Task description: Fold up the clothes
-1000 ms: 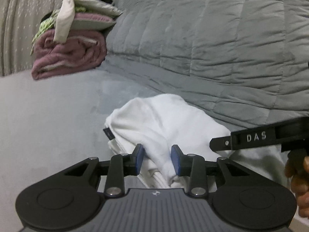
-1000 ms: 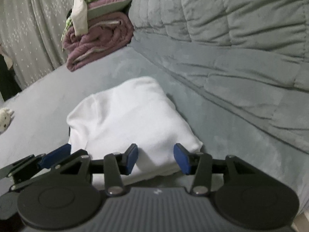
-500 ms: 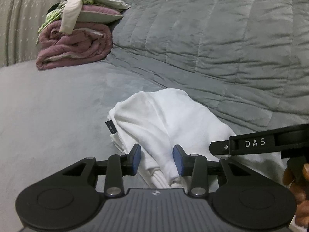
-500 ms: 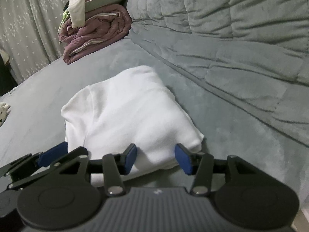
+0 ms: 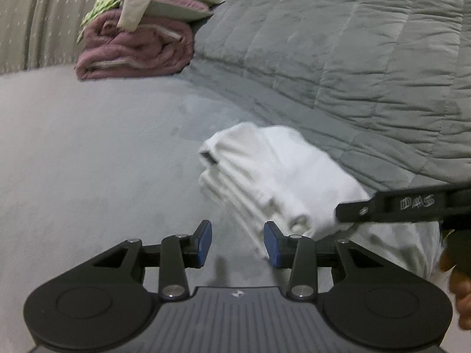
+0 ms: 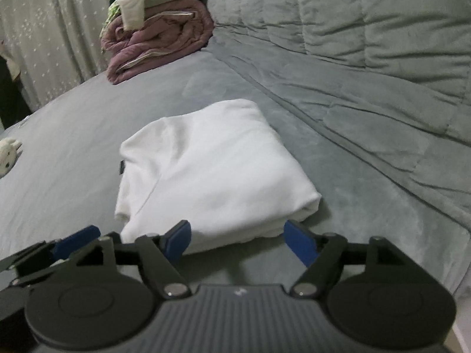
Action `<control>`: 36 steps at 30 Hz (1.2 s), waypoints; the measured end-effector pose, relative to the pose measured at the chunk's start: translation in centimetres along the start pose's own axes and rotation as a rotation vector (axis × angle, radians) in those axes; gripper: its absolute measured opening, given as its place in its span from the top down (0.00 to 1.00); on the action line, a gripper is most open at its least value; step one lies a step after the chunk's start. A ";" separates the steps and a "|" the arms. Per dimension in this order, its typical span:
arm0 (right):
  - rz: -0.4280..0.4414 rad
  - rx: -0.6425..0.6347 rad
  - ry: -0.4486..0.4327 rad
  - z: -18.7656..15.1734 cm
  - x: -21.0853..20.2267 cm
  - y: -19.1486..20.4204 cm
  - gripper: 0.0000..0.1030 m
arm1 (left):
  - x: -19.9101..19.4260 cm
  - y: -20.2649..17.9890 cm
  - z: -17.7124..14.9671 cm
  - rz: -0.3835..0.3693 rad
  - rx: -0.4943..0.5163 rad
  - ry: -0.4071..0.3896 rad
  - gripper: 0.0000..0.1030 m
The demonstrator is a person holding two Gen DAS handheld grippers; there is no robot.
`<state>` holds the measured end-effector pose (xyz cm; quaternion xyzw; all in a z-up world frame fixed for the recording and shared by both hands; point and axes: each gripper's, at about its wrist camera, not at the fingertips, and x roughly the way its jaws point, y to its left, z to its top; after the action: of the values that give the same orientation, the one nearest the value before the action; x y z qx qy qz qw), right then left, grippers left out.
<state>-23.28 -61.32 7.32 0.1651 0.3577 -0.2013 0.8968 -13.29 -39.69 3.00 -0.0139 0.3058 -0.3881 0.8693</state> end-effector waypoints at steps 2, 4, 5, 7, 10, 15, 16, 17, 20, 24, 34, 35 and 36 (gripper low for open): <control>0.002 -0.010 -0.001 -0.1 -0.7 0.2 0.24 | -0.3 0.5 -0.4 0.008 -0.006 0.013 0.62; -0.003 -0.019 0.004 -0.4 -1.2 0.4 0.22 | -0.7 0.9 -0.8 0.017 -0.017 0.030 0.62; -0.007 -0.024 0.008 -0.5 -1.4 0.5 0.20 | -0.8 1.0 -0.9 0.022 -0.025 0.040 0.62; -0.016 -0.038 0.015 -0.7 -1.7 0.8 0.17 | -1.1 1.3 -0.9 0.031 -0.043 0.059 0.62; -0.013 -0.065 0.017 -0.9 -2.3 1.5 0.04 | -1.6 1.4 -0.7 0.065 -0.048 0.107 0.62; 0.006 -0.065 0.037 -1.2 -2.6 1.9 0.00 | -2.4 1.5 -0.1 0.146 -0.025 0.159 0.45; 0.000 -0.057 0.043 -1.3 -2.5 1.8 0.00 | -2.6 1.5 0.0 0.161 -0.023 0.163 0.43; -0.012 -0.055 0.050 -1.3 -2.4 1.8 0.00 | -2.7 1.4 0.2 0.169 -0.022 0.164 0.40; -0.021 -0.022 0.069 -1.5 -2.1 1.4 0.00 | -3.2 0.9 0.6 0.187 -0.016 0.166 0.34; -0.009 0.043 0.093 -1.5 -1.7 0.6 0.00 | -3.5 -0.7 1.0 0.196 0.036 0.166 0.25; -0.009 0.055 0.108 -1.7 -1.6 1.1 0.00 | -3.4 -1.9 1.2 0.251 0.067 0.181 0.18; -0.008 0.048 0.107 -1.7 -1.7 1.2 0.00 | -3.4 -1.9 1.2 0.253 0.071 0.179 0.17; -0.008 0.041 0.106 -1.8 -1.7 1.4 0.00 | -3.4 -1.8 1.1 0.255 0.071 0.180 0.16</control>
<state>-24.73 -58.94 7.51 0.1926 0.4009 -0.2033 0.8723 -15.61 -38.89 6.17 0.0908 0.3676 -0.2848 0.8807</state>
